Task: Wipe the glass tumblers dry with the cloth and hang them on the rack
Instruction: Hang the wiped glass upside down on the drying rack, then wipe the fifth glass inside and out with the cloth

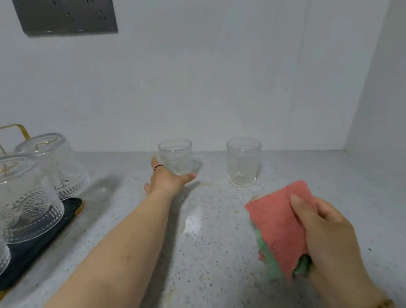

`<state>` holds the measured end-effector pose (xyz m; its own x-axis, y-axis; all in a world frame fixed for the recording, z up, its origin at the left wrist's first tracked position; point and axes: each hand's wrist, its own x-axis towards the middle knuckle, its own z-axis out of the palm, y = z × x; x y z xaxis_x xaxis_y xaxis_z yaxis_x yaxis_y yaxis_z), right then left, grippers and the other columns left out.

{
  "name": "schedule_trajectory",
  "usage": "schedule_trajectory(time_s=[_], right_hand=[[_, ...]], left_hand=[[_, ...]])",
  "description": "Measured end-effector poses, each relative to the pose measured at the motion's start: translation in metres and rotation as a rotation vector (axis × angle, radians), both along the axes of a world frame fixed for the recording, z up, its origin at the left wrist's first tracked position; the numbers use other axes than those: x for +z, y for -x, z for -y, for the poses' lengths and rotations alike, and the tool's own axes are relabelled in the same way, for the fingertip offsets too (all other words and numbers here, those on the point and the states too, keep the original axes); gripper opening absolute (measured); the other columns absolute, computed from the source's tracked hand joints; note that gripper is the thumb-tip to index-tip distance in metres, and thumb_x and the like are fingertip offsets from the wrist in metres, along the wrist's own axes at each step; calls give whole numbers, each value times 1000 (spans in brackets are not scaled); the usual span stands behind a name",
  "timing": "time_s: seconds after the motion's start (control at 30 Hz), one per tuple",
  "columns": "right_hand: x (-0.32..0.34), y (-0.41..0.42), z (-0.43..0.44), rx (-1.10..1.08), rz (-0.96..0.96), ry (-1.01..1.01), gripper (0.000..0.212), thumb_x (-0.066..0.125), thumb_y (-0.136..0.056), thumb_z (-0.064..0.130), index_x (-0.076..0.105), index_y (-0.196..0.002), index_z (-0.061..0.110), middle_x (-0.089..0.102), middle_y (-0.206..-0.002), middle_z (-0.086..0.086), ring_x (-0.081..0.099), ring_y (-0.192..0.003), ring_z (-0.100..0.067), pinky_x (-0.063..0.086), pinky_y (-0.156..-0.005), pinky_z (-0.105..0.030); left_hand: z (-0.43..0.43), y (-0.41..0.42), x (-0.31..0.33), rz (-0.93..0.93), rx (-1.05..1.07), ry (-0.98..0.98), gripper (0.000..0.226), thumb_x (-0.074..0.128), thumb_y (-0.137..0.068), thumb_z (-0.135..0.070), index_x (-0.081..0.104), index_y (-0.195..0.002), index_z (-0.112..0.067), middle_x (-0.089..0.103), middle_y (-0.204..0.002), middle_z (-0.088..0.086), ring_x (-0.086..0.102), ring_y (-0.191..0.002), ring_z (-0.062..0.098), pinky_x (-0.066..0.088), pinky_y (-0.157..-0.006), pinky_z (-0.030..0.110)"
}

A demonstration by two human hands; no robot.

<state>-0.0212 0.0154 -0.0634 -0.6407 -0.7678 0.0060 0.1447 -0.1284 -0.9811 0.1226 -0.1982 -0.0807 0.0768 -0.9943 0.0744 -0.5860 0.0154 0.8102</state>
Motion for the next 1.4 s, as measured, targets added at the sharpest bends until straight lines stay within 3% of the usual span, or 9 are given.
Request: schedule_trajectory(time_s=[0.1, 0.23, 0.37, 0.5, 0.63, 0.87, 1.07, 1.23, 1.4], right_hand=[[2, 6, -2, -52, 26, -20, 26, 58, -85, 24, 60, -60, 16, 52, -72, -17, 50, -61, -36, 42, -67, -70], [6, 8, -2, -56, 34, -25, 16, 56, -86, 23, 60, -71, 18, 53, -63, -5, 46, -53, -22, 42, -52, -33], [0, 8, 3, -72, 22, -23, 22, 56, -85, 19, 61, -64, 17, 59, -65, -3, 54, -65, -24, 51, -69, -53], [0, 6, 3, -90, 2, -7, 21, 54, -86, 17, 60, -66, 17, 59, -56, 3, 53, -61, -20, 47, -61, -36], [7, 2, -1, -53, 63, 5, 21, 49, -88, 11, 57, -70, 17, 55, -71, -3, 53, -65, -21, 43, -56, -32], [18, -9, -10, 55, 219, 100, 23, 42, -87, 2, 59, -89, 17, 61, -85, -6, 60, -76, -26, 52, -65, -45], [28, -36, -23, 108, 206, 195, 20, 41, -87, -2, 48, -100, 12, 54, -82, -1, 57, -39, -1, 43, -31, -22], [12, -62, -26, 252, -51, 155, 14, 53, -86, 9, 51, -90, 22, 64, -85, -4, 64, -58, -19, 52, -56, -50], [1, -72, -24, 340, -396, 233, 19, 54, -86, 20, 56, -102, 30, 67, -83, 12, 59, -62, -5, 51, -53, -16]], left_hand=[[9, 1, -5, 7, 17, -12, 106, 73, -70, -44, 4, -144, -13, 43, -141, 9, 35, -132, 32, 13, -111, 44], [31, -1, -7, -171, 9, 26, 87, 82, -62, -34, 33, -128, -5, 52, -129, 13, 47, -121, 33, 31, -106, 45], [33, -5, -7, -132, -14, 25, 81, 80, -55, -41, 45, -119, -7, 59, -119, 11, 53, -112, 32, 37, -103, 45], [19, -16, -1, -230, 11, 31, 87, 70, -42, -49, 46, -116, -11, 60, -115, 7, 54, -109, 31, 40, -99, 44], [-3, -29, 27, -410, -76, 102, 65, 75, -72, -27, 42, -123, -7, 50, -101, -3, 50, -89, 14, 41, -78, 23], [-90, -49, 67, -754, -277, -10, 42, 61, -83, -19, 45, -121, -11, 60, -107, -1, 58, -102, 19, 50, -88, 40], [-158, -63, 41, -965, -344, -158, 77, 64, -53, -36, 46, -122, -5, 62, -111, 11, 65, -87, 20, 60, -65, 31], [-173, -59, 20, -979, -436, -252, 68, 75, -61, -38, 54, -118, -7, 65, -112, 13, 68, -91, 23, 56, -60, 29], [-180, -54, 13, -1006, -561, -262, 48, 60, -64, -33, 63, -106, -8, 73, -93, 11, 71, -81, 22, 56, -60, 28]])
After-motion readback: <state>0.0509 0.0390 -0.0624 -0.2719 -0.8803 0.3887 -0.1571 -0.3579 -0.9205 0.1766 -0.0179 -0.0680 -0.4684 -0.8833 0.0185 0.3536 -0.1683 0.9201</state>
